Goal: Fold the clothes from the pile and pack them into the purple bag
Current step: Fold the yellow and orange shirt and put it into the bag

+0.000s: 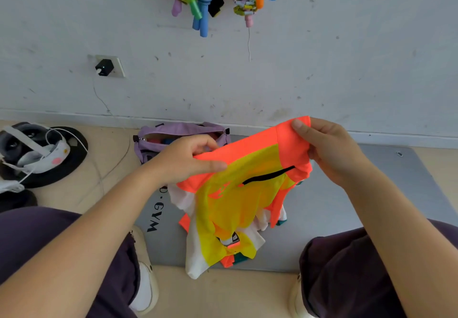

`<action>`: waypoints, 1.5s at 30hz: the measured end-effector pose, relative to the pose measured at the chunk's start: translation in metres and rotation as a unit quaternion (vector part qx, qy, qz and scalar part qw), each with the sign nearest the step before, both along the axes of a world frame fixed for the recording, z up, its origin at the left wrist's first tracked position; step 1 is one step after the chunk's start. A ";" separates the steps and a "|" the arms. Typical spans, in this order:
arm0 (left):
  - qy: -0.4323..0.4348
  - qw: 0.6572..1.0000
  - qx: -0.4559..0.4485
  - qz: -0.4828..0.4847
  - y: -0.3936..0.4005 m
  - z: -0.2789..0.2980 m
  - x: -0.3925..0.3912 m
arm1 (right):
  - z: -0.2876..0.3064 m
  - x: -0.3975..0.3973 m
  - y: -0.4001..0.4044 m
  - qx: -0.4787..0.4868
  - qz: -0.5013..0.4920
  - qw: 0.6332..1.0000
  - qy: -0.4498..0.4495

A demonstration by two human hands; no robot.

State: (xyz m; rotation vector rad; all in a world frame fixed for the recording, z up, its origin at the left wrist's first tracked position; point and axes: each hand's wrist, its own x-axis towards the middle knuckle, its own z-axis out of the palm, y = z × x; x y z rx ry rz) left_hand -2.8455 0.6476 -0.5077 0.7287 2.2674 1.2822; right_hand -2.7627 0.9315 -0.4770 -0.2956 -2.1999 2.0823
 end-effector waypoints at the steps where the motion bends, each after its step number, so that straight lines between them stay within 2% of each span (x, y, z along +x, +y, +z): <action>1: -0.013 0.999 -0.033 -0.029 -0.002 0.001 -0.001 | 0.000 0.000 -0.001 0.001 0.007 1.000 0.003; 4: -0.026 0.992 -0.098 -0.081 -0.005 0.000 -0.001 | 0.000 0.001 -0.002 0.003 0.028 1.000 0.009; 7: -0.058 0.987 -0.117 -0.095 -0.002 -0.002 0.006 | -0.001 0.001 -0.005 -0.003 0.058 0.998 0.012; 9: -0.091 0.990 -0.082 -0.074 0.006 -0.003 0.015 | -0.001 0.002 -0.010 -0.009 0.086 0.996 0.017; 12: -0.143 0.988 0.025 -0.049 0.023 -0.005 0.028 | -0.002 0.004 -0.020 -0.012 0.126 0.992 0.025; 17: -0.107 0.991 0.076 -0.022 0.030 -0.004 0.032 | 0.000 0.006 -0.026 -0.018 0.157 0.987 0.023; 22: -0.137 0.976 0.167 0.008 0.022 0.004 0.026 | 0.000 0.006 -0.021 -0.037 0.163 0.986 0.004; 25: -0.130 0.966 0.220 0.031 0.021 0.013 0.025 | -0.001 0.005 -0.024 -0.044 0.178 0.983 -0.028; 30: -0.100 0.969 0.224 0.019 0.023 0.015 0.029 | -0.012 0.007 -0.043 -0.061 0.219 0.963 -0.144; 32: -0.089 0.974 0.210 0.012 0.025 0.016 0.031 | -0.011 0.007 -0.046 -0.082 0.207 0.966 -0.135; 36: -0.010 0.993 0.115 0.025 0.020 0.014 0.028 | -0.002 0.002 -0.032 -0.106 0.132 0.985 -0.042; 39: -0.040 0.998 0.039 -0.009 0.015 0.009 0.023 | 0.001 -0.001 -0.021 -0.072 0.090 0.993 -0.017; 42: 0.019 0.990 -0.126 -0.060 0.012 -0.004 0.021 | 0.002 0.000 -0.016 -0.028 0.061 0.998 -0.009; 43: 0.037 0.985 -0.157 -0.063 0.012 -0.007 0.021 | 0.003 0.000 -0.016 -0.014 0.058 0.998 -0.008; 45: 0.042 0.986 -0.151 -0.049 0.014 -0.011 0.023 | 0.004 0.001 -0.016 0.014 0.059 0.998 -0.008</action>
